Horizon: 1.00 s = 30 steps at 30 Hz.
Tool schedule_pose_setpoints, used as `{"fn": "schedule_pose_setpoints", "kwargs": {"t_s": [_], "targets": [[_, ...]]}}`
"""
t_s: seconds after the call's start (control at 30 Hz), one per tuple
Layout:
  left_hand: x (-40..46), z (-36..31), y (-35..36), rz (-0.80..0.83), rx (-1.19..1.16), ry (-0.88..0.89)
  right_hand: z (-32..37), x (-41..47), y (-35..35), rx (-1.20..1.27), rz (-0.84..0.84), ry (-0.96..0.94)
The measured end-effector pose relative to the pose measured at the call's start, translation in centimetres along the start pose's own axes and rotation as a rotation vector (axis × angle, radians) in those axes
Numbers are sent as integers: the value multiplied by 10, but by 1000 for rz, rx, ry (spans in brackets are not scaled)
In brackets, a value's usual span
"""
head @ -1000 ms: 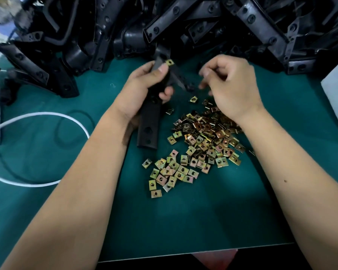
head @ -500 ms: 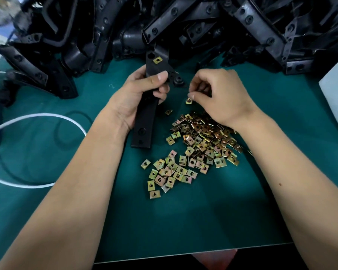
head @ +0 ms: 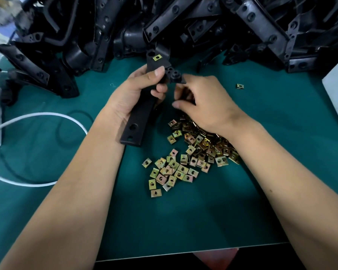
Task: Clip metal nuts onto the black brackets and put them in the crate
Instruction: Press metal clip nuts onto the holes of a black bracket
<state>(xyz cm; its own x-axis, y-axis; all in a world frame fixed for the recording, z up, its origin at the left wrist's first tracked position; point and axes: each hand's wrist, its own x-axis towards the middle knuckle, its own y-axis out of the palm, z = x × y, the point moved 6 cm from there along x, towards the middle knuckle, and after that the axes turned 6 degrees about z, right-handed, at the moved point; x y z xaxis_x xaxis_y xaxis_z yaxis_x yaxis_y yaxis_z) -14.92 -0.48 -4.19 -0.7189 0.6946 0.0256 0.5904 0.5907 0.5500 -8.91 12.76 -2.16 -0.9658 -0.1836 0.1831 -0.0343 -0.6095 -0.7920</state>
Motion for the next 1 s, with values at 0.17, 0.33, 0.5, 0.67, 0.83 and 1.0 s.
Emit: {"fn": "schedule_pose_setpoints", "kwargs": {"t_s": [0.17,0.33,0.5,0.67,0.83,1.0], "targets": [[3,2,4,123,101,-12,-22,-5,-22,514,-244,131],[6,2,3,108,210,20,-28,-9,-17,1131,-217,250],[7,2,-2,31,271,36,-26,-10,-13,1158,-218,308],[7,2,0,20,327,25,-25,-11,-10,1139,-256,340],[8,2,-1,1,309,29,-27,-13,-7,1133,-331,395],[8,3,-1,-5,330,27,-23,-13,-3,1126,-303,399]]}}
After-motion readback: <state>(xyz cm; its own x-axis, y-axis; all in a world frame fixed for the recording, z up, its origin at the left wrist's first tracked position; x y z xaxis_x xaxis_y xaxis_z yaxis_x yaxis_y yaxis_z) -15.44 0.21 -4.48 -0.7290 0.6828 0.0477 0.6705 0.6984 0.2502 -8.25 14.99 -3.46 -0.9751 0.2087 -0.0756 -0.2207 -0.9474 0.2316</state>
